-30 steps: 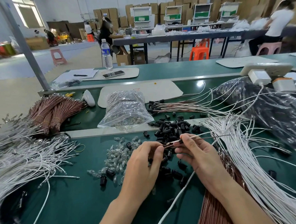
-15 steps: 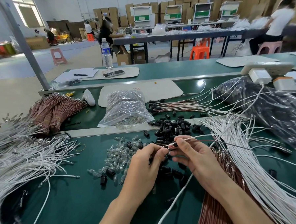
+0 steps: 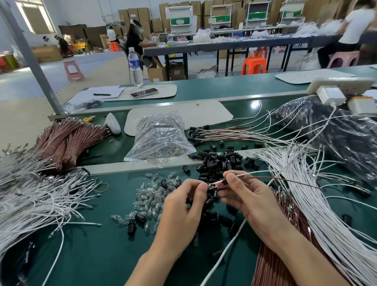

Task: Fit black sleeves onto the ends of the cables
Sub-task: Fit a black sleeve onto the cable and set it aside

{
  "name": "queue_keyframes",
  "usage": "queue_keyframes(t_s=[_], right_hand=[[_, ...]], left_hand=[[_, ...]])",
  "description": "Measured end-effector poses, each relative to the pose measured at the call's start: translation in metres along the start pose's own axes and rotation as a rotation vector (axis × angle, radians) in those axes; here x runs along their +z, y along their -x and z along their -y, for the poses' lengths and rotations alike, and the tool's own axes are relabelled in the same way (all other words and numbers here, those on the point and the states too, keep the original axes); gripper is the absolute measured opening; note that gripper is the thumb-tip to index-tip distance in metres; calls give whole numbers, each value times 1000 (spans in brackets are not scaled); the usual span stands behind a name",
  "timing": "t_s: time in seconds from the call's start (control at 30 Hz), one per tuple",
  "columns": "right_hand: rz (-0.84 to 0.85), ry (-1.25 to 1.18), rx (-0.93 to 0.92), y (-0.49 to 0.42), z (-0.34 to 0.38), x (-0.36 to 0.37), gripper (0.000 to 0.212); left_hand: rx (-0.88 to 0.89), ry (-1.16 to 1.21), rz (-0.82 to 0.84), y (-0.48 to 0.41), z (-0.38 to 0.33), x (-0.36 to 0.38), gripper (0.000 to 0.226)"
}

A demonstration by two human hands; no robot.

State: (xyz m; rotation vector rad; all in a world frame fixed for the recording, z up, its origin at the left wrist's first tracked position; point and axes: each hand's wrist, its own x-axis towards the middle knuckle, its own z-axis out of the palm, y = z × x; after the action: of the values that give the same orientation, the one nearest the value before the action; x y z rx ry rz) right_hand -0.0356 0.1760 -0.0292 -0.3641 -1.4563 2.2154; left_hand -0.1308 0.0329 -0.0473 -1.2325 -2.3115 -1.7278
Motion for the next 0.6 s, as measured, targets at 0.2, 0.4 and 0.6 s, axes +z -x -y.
queue_keyframes(t_s=[0.2,0.4,0.6], right_hand=[[37,49,-15,-1,-2,-2,53],[10,148,-9,3,-1,-1,26],[-4,231,-32,4,-1,0,20]], left_hand=[[-4,1,19,0,2,2,19],[-3,-12,44,0,3,2,20],[23,-17,70,2,2,2,19]])
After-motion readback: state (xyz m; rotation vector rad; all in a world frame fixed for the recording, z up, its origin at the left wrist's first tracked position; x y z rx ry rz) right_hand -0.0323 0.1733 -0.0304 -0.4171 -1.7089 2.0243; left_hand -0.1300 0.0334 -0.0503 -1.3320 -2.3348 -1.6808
